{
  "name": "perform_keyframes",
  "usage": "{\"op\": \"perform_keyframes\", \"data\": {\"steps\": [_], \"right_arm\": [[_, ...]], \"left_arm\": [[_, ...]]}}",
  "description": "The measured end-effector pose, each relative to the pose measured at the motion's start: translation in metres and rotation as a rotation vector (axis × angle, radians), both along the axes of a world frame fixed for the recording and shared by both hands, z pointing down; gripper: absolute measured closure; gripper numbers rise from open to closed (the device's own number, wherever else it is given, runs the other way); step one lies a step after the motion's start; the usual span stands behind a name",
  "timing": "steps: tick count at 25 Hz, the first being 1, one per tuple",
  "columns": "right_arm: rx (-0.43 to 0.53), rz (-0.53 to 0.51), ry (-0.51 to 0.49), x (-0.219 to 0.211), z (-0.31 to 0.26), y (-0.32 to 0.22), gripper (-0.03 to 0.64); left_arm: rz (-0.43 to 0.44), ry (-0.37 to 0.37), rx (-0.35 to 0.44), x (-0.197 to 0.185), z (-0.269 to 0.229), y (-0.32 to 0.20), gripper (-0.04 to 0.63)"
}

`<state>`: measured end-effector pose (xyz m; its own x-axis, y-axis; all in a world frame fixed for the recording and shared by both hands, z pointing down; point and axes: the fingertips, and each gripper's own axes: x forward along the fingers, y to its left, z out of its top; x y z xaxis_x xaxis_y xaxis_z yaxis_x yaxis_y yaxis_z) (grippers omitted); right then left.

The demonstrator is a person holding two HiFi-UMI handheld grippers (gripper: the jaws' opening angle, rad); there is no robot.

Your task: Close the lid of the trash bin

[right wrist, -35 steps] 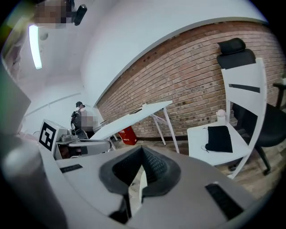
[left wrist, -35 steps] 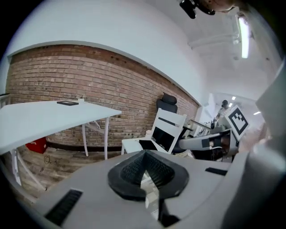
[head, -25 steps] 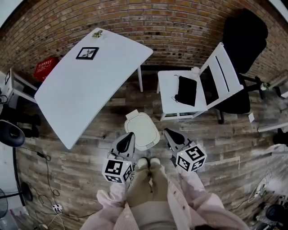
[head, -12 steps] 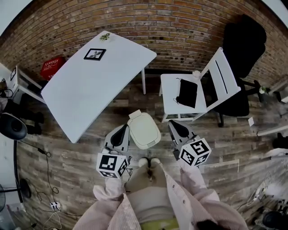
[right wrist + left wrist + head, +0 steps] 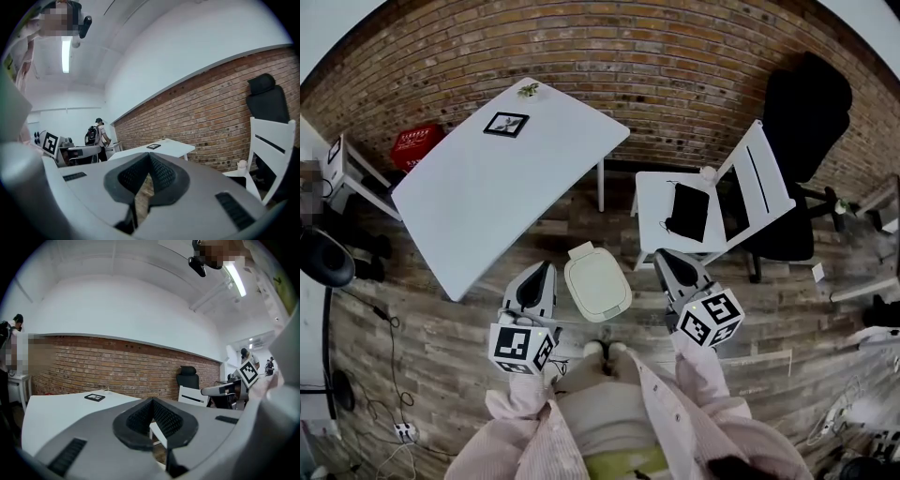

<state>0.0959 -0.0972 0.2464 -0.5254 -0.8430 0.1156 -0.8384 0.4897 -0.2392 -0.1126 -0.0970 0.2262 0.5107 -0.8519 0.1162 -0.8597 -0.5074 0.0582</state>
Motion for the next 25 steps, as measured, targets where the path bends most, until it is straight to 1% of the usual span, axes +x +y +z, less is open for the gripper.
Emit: {"op": "perform_keyframes", "data": {"steps": [5, 10, 18, 25], "right_arm": [[0.018, -0.003, 0.008, -0.001, -0.005, -0.003, 0.614], [0.032, 0.001, 0.018, -0.001, -0.007, -0.004, 0.614], [0.046, -0.005, 0.017, -0.002, -0.010, -0.003, 0.614], [0.048, -0.001, 0.020, -0.002, -0.009, 0.000, 0.614]], "left_arm": [[-0.030, 0.001, 0.018, -0.012, -0.005, -0.001, 0.603], [-0.047, 0.000, 0.016, -0.019, -0.002, 0.000, 0.603], [-0.041, 0.007, 0.007, -0.018, 0.001, 0.000, 0.603], [-0.043, -0.003, -0.005, -0.021, 0.006, 0.001, 0.603]]}}
